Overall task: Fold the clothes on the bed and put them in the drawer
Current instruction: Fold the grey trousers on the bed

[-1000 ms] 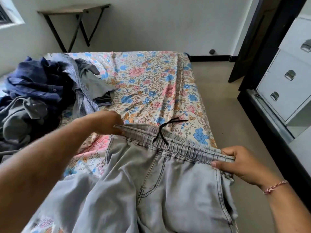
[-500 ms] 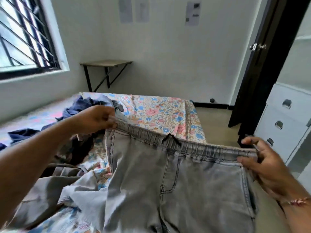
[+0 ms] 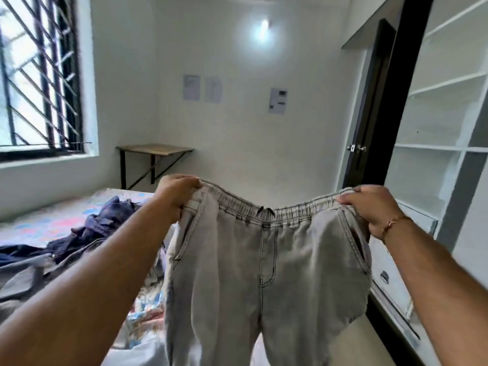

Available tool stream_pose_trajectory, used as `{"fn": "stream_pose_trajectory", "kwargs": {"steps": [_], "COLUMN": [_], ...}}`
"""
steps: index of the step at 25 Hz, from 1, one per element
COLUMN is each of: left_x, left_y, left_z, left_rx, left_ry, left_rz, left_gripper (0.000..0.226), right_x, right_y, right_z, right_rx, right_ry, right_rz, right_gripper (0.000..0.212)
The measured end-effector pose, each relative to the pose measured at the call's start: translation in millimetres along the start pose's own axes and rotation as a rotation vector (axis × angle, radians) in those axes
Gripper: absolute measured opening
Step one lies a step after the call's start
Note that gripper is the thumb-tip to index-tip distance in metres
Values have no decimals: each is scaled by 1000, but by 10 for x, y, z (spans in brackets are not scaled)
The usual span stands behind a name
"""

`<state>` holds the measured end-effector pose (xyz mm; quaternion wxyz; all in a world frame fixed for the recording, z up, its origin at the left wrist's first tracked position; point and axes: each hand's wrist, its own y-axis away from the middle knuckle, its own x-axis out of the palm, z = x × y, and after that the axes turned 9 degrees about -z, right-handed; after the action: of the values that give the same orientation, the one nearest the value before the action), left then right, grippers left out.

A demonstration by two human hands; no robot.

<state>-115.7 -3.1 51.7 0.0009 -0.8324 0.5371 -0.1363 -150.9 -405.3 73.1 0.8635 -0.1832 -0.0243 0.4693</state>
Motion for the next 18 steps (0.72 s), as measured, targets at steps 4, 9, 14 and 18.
{"fn": "stream_pose_trajectory", "kwargs": {"steps": [4, 9, 14, 18], "left_x": [382, 792, 578, 445], "left_y": [560, 1324, 1067, 979], "left_z": [-508, -1096, -877, -348], "left_rx": [149, 280, 672, 125], "left_ry": [53, 195, -100, 59], "left_rz": [131, 548, 242, 521], "left_gripper": [18, 19, 31, 61], "right_x": [325, 656, 422, 114], "right_y": [339, 952, 1053, 858], "right_z": [689, 1175, 1085, 1275], "right_rx": [-214, -199, -261, -350], "right_ry": [106, -403, -426, -465], "right_rz": [120, 347, 294, 305], "right_gripper": [28, 53, 48, 48]}}
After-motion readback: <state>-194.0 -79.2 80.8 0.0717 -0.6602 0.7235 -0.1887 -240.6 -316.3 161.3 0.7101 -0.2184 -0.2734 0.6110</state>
